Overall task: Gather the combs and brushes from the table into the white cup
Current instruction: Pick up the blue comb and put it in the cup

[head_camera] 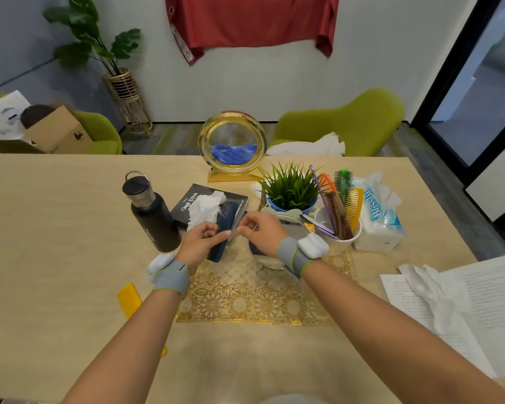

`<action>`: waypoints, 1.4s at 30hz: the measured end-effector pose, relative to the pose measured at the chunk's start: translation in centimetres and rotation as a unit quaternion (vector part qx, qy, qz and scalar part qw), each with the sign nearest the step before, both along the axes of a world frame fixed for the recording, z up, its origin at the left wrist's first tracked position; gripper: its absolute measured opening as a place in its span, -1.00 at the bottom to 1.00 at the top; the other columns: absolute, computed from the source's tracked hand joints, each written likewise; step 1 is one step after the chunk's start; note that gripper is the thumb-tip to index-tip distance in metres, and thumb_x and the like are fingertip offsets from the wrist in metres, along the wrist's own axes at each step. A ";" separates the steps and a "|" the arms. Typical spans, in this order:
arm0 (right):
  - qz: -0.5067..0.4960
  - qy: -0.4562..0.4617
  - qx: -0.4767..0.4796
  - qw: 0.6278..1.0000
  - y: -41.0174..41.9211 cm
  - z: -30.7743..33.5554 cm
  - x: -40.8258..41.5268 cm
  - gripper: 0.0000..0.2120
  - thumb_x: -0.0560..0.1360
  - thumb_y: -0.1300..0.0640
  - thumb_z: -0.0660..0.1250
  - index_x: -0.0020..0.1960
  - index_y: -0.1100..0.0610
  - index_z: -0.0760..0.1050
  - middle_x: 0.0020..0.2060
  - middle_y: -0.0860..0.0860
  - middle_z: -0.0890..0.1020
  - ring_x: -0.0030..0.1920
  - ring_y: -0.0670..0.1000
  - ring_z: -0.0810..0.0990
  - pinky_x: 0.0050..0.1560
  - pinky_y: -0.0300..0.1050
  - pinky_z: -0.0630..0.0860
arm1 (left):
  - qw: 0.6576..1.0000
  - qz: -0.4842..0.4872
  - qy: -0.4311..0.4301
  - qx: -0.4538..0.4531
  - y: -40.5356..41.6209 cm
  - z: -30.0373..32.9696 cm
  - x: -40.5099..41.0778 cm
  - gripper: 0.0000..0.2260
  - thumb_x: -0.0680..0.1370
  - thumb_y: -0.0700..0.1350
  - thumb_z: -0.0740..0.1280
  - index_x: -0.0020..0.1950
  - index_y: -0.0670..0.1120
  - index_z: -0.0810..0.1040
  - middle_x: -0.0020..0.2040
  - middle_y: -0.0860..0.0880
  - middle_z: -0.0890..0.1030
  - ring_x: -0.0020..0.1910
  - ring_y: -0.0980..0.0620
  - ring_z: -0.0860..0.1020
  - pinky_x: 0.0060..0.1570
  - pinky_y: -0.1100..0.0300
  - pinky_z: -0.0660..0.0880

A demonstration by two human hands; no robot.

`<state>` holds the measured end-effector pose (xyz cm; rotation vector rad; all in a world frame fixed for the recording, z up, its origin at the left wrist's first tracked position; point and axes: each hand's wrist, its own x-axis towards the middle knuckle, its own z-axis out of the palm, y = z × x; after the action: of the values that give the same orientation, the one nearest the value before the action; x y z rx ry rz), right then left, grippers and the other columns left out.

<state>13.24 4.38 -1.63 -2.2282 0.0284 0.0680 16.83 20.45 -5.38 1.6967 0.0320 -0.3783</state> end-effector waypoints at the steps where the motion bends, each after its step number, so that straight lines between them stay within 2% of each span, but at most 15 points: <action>1: -0.009 -0.001 0.003 1.000 -0.1 0.0 0.1 -0.85 0.47 0.11 0.31 -0.08 0.19 0.54 -0.31 -0.02 0.50 -0.22 -0.01 0.46 -0.14 -0.16 0.37 | 1.000 -0.009 0.001 -0.007 -0.2 0.4 0.0 -0.85 0.42 -0.23 0.44 -0.21 -0.08 0.47 -0.11 -0.21 0.48 -0.07 -0.08 0.47 0.03 0.08 0.41; 4: -0.043 -0.006 0.027 0.999 -1.0 0.4 0.2 -0.87 0.46 0.06 0.33 -0.12 0.12 0.45 -0.40 -0.11 0.42 -0.33 -0.07 0.42 -0.18 -0.18 0.33 | 0.999 -0.033 -0.002 -0.024 -1.4 1.2 -0.1 -0.83 0.42 -0.26 0.43 -0.24 -0.08 0.46 -0.24 -0.16 0.48 -0.21 -0.04 0.47 -0.11 0.14 0.41; 8: -0.065 -0.015 0.071 0.995 -2.3 1.3 0.2 -0.80 0.46 0.07 0.33 -0.01 0.19 0.46 -0.34 -0.04 0.46 -0.26 0.00 0.46 -0.15 -0.13 0.39 | 0.997 -0.070 -0.008 -0.029 -2.9 1.9 -0.2 -0.82 0.44 -0.28 0.41 -0.24 -0.07 0.45 -0.31 -0.05 0.46 -0.34 0.12 0.48 -0.37 0.34 0.40; 12: -0.058 -0.036 0.108 0.992 -3.6 2.1 -0.1 -0.94 0.46 0.19 0.33 -0.10 0.16 0.48 -0.22 0.11 0.50 -0.18 0.06 0.46 0.02 0.11 0.50 | 0.995 -0.092 -0.012 -0.030 -4.6 2.3 -0.4 -0.82 0.43 -0.29 0.41 -0.23 -0.08 0.45 -0.31 -0.04 0.47 -0.31 0.08 0.47 -0.30 0.30 0.43; 14: -0.065 -0.042 0.112 0.991 -4.3 2.5 -0.2 -0.94 0.46 0.21 0.33 -0.10 0.19 0.48 -0.23 0.11 0.49 -0.19 0.06 0.45 0.03 0.13 0.51 | 0.995 -0.089 -0.022 -0.032 -5.1 2.5 -0.4 -0.81 0.43 -0.30 0.42 -0.26 -0.07 0.46 -0.33 -0.03 0.47 -0.37 0.14 0.49 -0.37 0.36 0.44; 17: -0.094 -0.057 0.147 0.983 -6.3 3.3 -0.4 -0.94 0.48 0.24 0.30 -0.08 0.22 0.44 -0.35 0.05 0.49 -0.29 0.05 0.48 -0.15 -0.07 0.55 | 0.995 -0.086 -0.031 -0.032 -6.6 2.6 -0.4 -0.82 0.41 -0.28 0.44 -0.26 -0.06 0.49 -0.37 0.02 0.45 -0.51 0.27 0.44 -0.50 0.47 0.36; 20: -0.110 -0.083 0.163 0.977 -8.5 4.3 -0.3 -0.97 0.51 0.25 0.24 -0.07 0.18 0.38 -0.39 -0.01 0.50 -0.43 -0.09 0.49 -0.37 -0.40 0.44 | 0.995 -0.088 -0.042 -0.025 -7.9 2.8 -0.5 -0.84 0.40 -0.21 0.46 -0.26 -0.03 0.52 -0.35 0.03 0.47 -0.41 0.19 0.43 -0.44 0.47 0.39; 23: -0.152 -0.117 0.167 0.967 -10.8 5.0 0.0 -0.89 0.53 0.25 0.20 -0.16 0.12 0.34 -0.43 0.00 0.47 -0.54 -0.20 0.50 -0.48 -0.49 0.38 | 0.995 -0.082 -0.047 -0.020 -9.1 3.1 -0.6 -0.87 0.42 -0.11 0.45 -0.29 0.01 0.54 -0.36 0.05 0.50 -0.39 0.16 0.44 -0.36 0.39 0.42; 26: -0.219 -0.160 0.174 0.947 -13.6 5.4 0.2 -0.82 0.53 0.26 0.19 -0.22 0.08 0.29 -0.39 0.01 0.43 -0.43 -0.05 0.49 -0.46 -0.43 0.41 | 0.996 -0.074 -0.042 -0.015 -10.4 3.2 -0.9 -0.85 0.45 -0.04 0.41 -0.31 0.02 0.53 -0.34 0.06 0.54 -0.36 0.13 0.46 -0.26 0.28 0.40; 27: -0.237 -0.172 0.168 0.941 -14.4 5.3 0.2 -0.87 0.53 0.26 0.18 -0.17 0.12 0.29 -0.36 -0.01 0.43 -0.38 0.00 0.49 -0.38 -0.34 0.46 | 0.997 -0.071 -0.042 -0.012 -10.5 3.3 -1.0 -0.84 0.46 -0.03 0.40 -0.32 0.03 0.52 -0.33 0.07 0.55 -0.36 0.13 0.46 -0.26 0.28 0.39; 29: -0.259 -0.181 0.140 0.938 -16.2 4.9 0.2 -0.96 0.53 0.24 0.17 -0.06 0.16 0.29 -0.30 -0.04 0.43 -0.21 0.13 0.53 -0.14 0.00 0.55 | 0.997 -0.064 -0.043 -0.009 -10.9 3.3 -1.1 -0.83 0.47 -0.04 0.39 -0.32 0.02 0.51 -0.33 0.07 0.55 -0.36 0.13 0.46 -0.26 0.28 0.39; 32: -0.250 -0.144 0.064 0.955 -18.2 3.9 0.1 -0.87 0.54 0.22 0.15 0.05 0.25 0.33 -0.16 0.12 0.50 -0.03 0.28 0.54 0.04 0.28 0.49 | 0.997 -0.058 -0.044 -0.007 -11.4 3.3 -1.4 -0.83 0.48 -0.05 0.37 -0.31 0.00 0.51 -0.33 0.05 0.54 -0.35 0.12 0.46 -0.25 0.27 0.39; 36: -0.195 -0.042 -0.062 0.978 -19.3 1.9 0.3 -0.83 0.53 0.20 0.17 0.09 0.25 0.36 0.00 0.26 0.57 -0.08 0.21 0.52 -0.01 0.09 0.46 | 0.998 -0.049 -0.038 -0.004 -11.8 3.5 -1.6 -0.81 0.49 -0.06 0.36 -0.32 0.00 0.50 -0.32 0.04 0.55 -0.33 0.11 0.45 -0.25 0.28 0.39; 39: -0.160 0.001 -0.108 0.981 -19.5 0.8 0.5 -0.85 0.51 0.22 0.20 0.04 0.25 0.41 -0.01 0.26 0.59 -0.02 0.23 0.53 -0.07 -0.04 0.40 | 0.999 -0.034 -0.035 -0.002 -11.8 3.5 -1.8 -0.80 0.49 -0.06 0.36 -0.34 0.01 0.51 -0.32 0.05 0.55 -0.33 0.12 0.44 -0.24 0.26 0.38; 42: -0.145 0.026 -0.128 0.981 -19.6 0.0 0.5 -0.86 0.48 0.24 0.23 0.02 0.26 0.45 -0.04 0.25 0.61 -0.01 0.23 0.54 -0.03 -0.02 0.44 | 0.999 -0.030 -0.034 0.001 -11.6 3.6 -1.9 -0.79 0.49 -0.06 0.36 -0.34 0.00 0.50 -0.32 0.04 0.55 -0.33 0.11 0.44 -0.23 0.22 0.36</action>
<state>13.79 -15.18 -1.63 -2.4547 0.4114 -0.0389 14.92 8.87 -1.80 1.7146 -0.0697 -0.3655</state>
